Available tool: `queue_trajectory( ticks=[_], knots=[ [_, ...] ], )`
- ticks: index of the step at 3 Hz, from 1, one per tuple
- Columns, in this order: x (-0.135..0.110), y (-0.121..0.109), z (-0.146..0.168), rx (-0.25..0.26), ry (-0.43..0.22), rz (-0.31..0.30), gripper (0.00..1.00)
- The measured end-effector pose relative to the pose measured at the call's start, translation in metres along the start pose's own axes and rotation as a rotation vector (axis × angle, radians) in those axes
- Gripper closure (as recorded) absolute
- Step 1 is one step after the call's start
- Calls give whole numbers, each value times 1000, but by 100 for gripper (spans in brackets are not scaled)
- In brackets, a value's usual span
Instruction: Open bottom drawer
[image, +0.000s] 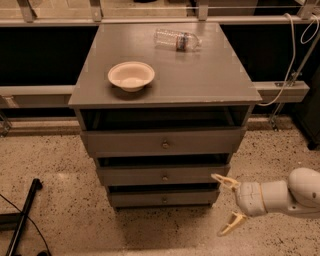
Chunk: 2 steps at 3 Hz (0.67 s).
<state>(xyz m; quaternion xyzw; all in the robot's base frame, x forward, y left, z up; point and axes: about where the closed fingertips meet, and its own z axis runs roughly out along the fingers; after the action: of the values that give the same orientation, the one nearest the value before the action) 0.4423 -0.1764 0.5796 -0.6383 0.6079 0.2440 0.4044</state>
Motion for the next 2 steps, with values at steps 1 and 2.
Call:
queue_trajectory(
  ticks=[1,2],
  knots=[
    [75,12,19,-84,186,106,0],
    [93,12,21,-124,253,122,0]
  ],
)
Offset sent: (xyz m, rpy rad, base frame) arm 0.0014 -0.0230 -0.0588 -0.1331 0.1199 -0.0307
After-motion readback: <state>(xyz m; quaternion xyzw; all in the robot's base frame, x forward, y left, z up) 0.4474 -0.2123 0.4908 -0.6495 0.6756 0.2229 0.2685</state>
